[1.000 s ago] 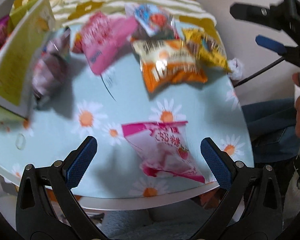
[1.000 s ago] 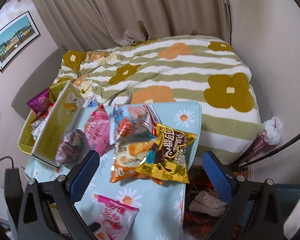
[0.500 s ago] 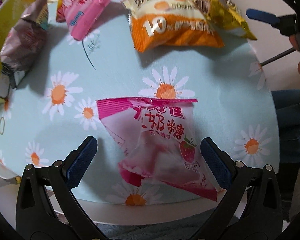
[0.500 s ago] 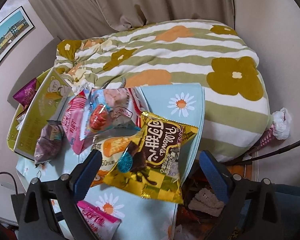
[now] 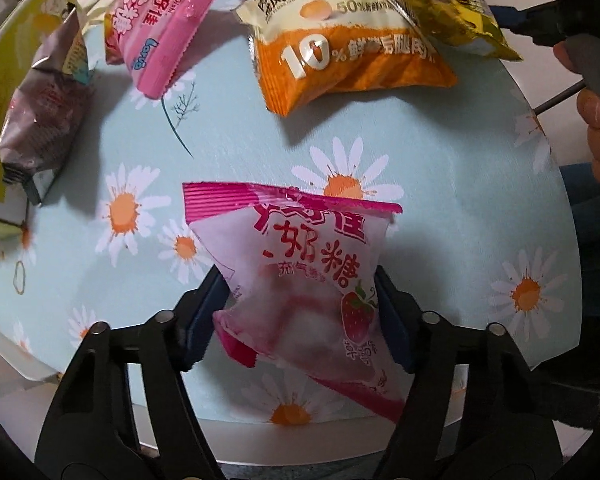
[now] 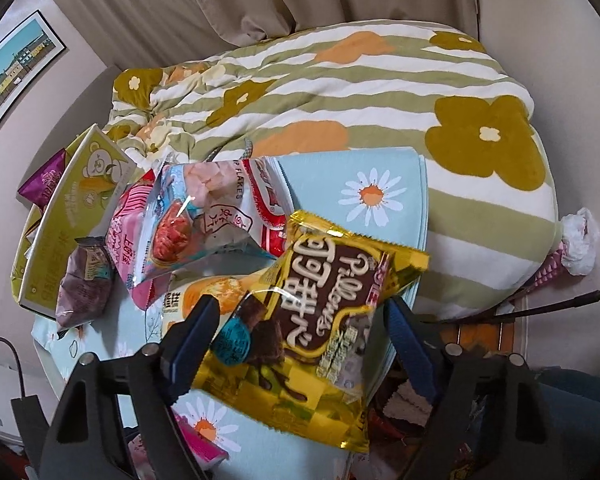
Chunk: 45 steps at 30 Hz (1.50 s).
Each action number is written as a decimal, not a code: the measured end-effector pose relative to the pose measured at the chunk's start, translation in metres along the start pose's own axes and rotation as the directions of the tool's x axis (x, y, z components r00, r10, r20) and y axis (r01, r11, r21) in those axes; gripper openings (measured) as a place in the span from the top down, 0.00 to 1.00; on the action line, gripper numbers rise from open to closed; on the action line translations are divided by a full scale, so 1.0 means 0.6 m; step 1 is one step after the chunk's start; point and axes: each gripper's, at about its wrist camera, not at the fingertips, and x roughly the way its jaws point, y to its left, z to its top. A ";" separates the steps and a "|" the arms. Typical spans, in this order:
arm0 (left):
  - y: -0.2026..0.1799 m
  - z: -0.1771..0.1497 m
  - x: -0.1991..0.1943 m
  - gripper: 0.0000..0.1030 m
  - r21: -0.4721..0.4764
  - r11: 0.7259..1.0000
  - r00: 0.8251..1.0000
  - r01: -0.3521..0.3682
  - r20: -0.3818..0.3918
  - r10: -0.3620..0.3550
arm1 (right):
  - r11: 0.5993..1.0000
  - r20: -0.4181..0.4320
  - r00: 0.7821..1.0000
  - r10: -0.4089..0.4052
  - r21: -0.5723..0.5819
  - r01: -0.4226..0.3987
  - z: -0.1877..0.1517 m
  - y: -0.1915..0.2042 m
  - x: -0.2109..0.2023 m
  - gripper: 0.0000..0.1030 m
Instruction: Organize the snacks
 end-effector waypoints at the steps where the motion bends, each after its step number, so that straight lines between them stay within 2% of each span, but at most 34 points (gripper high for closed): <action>1: 0.001 0.002 -0.001 0.37 -0.002 1.000 1.000 0.009 0.003 -0.009 | 1.000 0.000 1.000 0.001 0.007 -0.001 0.001 -0.003 0.002 0.21; 5: 0.018 0.020 -0.005 0.44 -0.007 1.000 1.000 0.014 0.007 -0.014 | 1.000 0.000 1.000 0.005 0.024 -0.005 0.008 -0.012 0.007 0.21; 8: 0.034 0.031 -0.012 0.45 -0.013 1.000 1.000 0.006 0.010 -0.006 | 0.999 0.001 1.000 0.006 0.034 -0.006 0.018 -0.017 0.012 0.21; 14: 0.067 0.049 -0.014 0.45 -0.032 0.999 1.000 0.001 0.022 0.000 | 0.999 -0.003 0.999 -0.044 -0.009 0.044 0.041 -0.016 0.030 0.22; 18: 0.099 0.059 -0.012 0.45 -0.044 0.999 1.000 0.002 0.031 0.000 | 0.997 -0.032 0.997 -0.071 -0.044 0.070 0.048 -0.017 0.048 0.34; 26: 0.139 0.079 -0.024 0.46 -0.057 0.998 0.999 0.010 0.039 -0.008 | 0.993 -0.052 0.994 -0.096 -0.069 0.092 0.046 -0.015 0.064 0.45; 35: 0.145 0.098 -0.082 0.46 -0.047 0.999 0.996 0.019 0.084 -0.015 | 0.996 0.000 0.997 -0.083 -0.038 0.083 0.045 -0.015 0.024 0.48; 45: 0.164 0.099 -0.175 0.46 -0.049 0.997 0.980 0.054 0.196 -0.043 | 0.998 0.109 0.993 -0.045 -0.030 0.048 0.046 0.035 -0.087 0.48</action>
